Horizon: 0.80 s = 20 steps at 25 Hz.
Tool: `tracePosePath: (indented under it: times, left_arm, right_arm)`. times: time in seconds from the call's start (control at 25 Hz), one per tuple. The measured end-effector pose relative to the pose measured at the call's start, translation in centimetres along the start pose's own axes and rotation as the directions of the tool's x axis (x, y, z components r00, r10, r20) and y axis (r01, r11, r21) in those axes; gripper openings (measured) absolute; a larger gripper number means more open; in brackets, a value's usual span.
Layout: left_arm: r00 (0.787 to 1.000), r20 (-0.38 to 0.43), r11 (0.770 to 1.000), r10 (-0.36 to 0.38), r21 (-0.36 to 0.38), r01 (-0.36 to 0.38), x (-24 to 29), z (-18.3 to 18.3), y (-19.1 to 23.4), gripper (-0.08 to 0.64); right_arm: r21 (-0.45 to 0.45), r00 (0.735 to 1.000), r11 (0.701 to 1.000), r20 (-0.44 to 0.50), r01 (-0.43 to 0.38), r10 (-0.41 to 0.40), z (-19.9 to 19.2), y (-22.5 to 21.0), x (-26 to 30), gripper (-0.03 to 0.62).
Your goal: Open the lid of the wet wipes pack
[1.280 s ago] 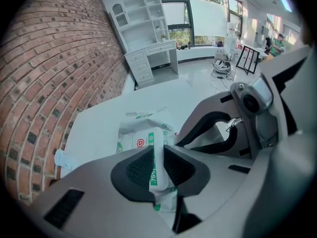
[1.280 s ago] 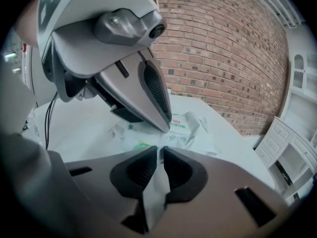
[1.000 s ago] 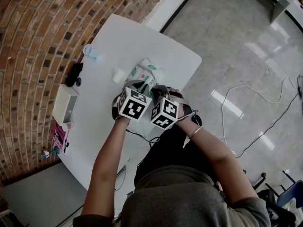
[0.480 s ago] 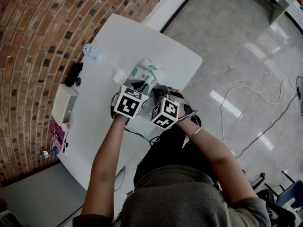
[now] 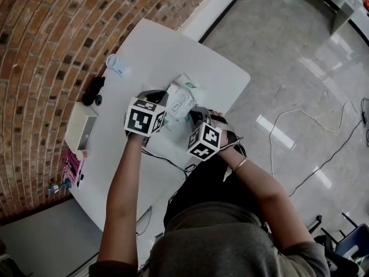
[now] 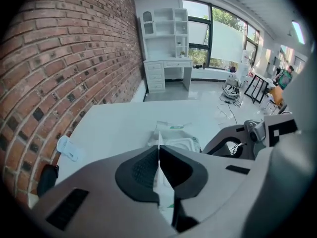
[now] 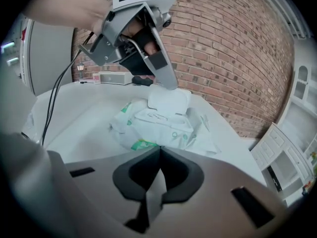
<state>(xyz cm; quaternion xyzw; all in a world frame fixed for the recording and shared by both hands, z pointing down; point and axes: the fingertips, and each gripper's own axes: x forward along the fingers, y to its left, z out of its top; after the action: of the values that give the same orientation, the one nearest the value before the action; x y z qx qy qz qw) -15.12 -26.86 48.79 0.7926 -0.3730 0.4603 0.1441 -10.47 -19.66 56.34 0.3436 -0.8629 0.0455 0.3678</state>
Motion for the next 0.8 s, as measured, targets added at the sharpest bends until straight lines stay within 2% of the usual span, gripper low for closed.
tracePosePath:
  times: [0.36,0.8]
  left_arm:
    - [1.0,0.012,0.996,0.012,-0.089,-0.011,0.8,-0.3,2.2,0.031]
    - [1.0,-0.015,0.989,-0.001,-0.148,-0.002,2.7,-1.1,4.2,0.043]
  right_arm:
    - [0.0,1.0,1.0,0.0,0.001,-0.001,0.0,-0.1,-0.1,0.006]
    - [0.002,1.0,1.0,0.0,0.001,-0.001,0.1,0.0,0.0,0.006]
